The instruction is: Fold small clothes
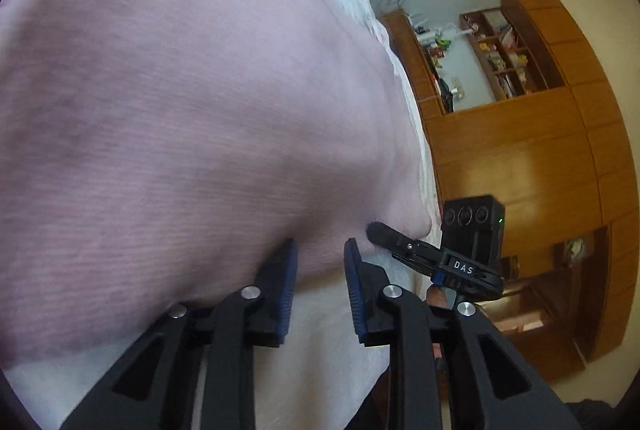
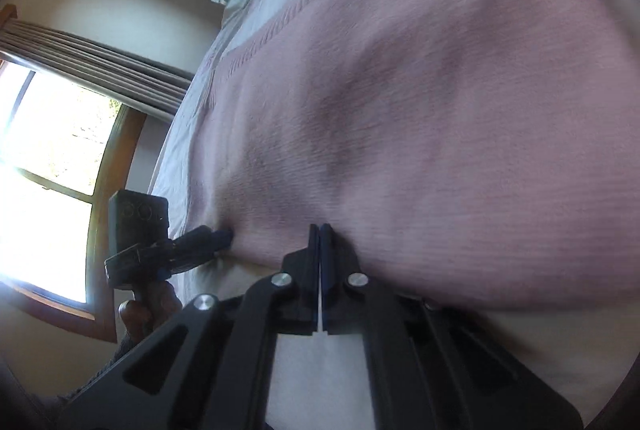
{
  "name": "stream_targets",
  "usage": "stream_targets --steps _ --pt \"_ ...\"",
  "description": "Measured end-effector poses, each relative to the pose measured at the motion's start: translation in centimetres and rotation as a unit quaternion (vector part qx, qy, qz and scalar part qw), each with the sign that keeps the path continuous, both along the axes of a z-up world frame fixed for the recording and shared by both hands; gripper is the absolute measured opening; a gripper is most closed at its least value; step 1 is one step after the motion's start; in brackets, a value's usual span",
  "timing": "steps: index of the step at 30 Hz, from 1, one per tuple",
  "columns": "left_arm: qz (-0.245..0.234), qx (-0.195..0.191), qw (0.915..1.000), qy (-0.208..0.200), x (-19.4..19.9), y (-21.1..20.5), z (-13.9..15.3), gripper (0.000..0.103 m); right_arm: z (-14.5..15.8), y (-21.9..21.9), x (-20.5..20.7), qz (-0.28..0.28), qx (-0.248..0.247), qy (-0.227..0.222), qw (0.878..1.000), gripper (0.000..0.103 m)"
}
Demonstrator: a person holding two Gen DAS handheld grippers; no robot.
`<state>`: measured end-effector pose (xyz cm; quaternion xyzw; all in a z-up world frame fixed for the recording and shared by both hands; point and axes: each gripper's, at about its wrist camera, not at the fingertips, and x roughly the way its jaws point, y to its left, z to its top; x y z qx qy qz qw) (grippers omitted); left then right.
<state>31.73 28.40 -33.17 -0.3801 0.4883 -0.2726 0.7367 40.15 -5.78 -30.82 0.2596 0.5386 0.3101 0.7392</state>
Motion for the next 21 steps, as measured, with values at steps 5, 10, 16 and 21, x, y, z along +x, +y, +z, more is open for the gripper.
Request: stream_targets --steps 5,10,16,21 --pt "0.034 -0.018 0.9988 0.029 -3.2 9.4 0.5 0.042 0.7 -10.7 -0.8 -0.074 -0.013 0.010 0.997 0.000" --pt "0.098 0.004 0.9949 0.024 -4.5 17.0 3.7 0.075 5.7 -12.6 -2.8 -0.111 -0.132 -0.055 0.983 0.026" --pt "0.079 -0.004 0.9959 0.045 2.3 18.4 5.6 0.089 9.5 6.7 -10.5 0.083 -0.295 -0.231 0.923 0.045" --pt "0.060 -0.014 0.9949 0.080 9.2 15.4 4.4 0.093 6.0 21.8 -16.1 0.184 -0.392 -0.369 0.822 0.058"
